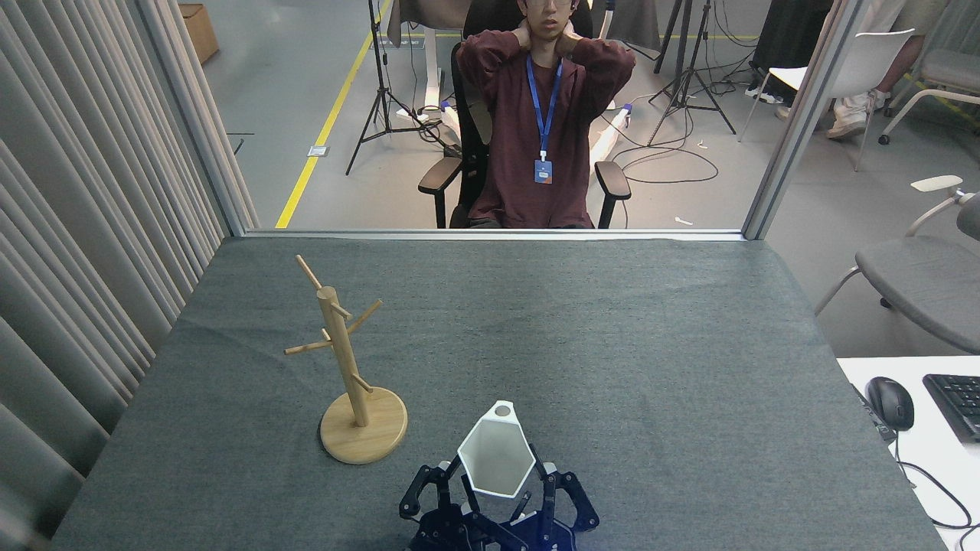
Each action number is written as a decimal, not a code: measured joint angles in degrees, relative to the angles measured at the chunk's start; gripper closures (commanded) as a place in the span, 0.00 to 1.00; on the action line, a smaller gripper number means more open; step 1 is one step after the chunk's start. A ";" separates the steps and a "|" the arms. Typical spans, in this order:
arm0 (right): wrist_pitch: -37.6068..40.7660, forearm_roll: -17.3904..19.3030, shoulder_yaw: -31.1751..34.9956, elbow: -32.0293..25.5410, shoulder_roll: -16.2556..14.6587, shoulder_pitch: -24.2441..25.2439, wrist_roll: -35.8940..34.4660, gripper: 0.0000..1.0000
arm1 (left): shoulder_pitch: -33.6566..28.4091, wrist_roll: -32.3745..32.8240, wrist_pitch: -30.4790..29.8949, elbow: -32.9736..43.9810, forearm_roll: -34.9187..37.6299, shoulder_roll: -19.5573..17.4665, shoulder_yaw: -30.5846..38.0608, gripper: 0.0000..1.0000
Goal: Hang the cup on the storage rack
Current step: 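Lift the cup with the right gripper and carry it toward the center, then hand the cup from the right gripper to the left gripper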
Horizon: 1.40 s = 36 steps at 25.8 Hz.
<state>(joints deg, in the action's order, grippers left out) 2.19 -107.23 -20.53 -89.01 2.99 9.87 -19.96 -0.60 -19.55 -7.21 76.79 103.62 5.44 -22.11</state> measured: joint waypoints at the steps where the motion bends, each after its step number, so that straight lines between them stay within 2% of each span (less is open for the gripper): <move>1: -0.04 -0.23 -0.25 0.13 -0.03 0.16 -0.03 0.35 | 0.01 0.00 0.00 0.19 -0.02 0.00 -0.01 0.01; 10: -1.32 -0.91 -2.54 1.12 -0.09 0.38 -0.83 0.35 | 0.03 -0.28 -0.26 1.33 -0.08 -0.23 0.07 0.02; 11: -1.55 -0.92 -2.78 1.27 -0.09 0.40 -0.99 0.35 | 0.03 -0.28 -0.26 1.41 -0.09 -0.28 0.07 0.06; 13: -2.17 -0.94 -3.16 1.51 -0.09 0.44 -1.21 0.35 | 0.05 -0.25 -0.26 1.51 -0.11 -0.38 0.09 0.23; 16: -2.43 -0.95 -3.37 1.67 -0.09 0.45 -1.43 0.35 | 0.26 -0.18 -0.64 1.57 -0.11 -0.56 0.07 0.39; 19: -2.44 -0.94 -3.38 1.77 -0.08 0.48 -1.73 0.35 | 0.51 -0.17 -0.70 1.59 -0.10 -0.67 0.04 0.47; 22: -2.51 -0.95 -3.36 1.81 -0.08 0.48 -1.79 0.34 | 0.71 -0.16 -0.71 1.60 -0.08 -0.74 0.03 0.48; 23: -2.53 -0.95 -3.36 1.81 -0.08 0.47 -1.80 0.27 | 0.79 -0.16 -0.70 1.59 -0.08 -0.75 0.03 0.48; 25: -2.71 -0.95 -3.35 1.81 -0.08 0.48 -1.81 0.02 | 0.91 -0.16 -0.71 1.55 -0.08 -0.77 0.03 0.48; 36: -1.97 -0.83 -4.46 0.55 -0.28 0.83 -2.70 0.02 | 1.19 0.72 -0.08 1.07 -0.10 -0.78 0.06 0.48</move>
<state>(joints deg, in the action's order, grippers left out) 0.23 -108.06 -25.00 -88.46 2.71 10.69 -22.66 0.59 -18.83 -7.29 77.86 103.52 4.66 -22.05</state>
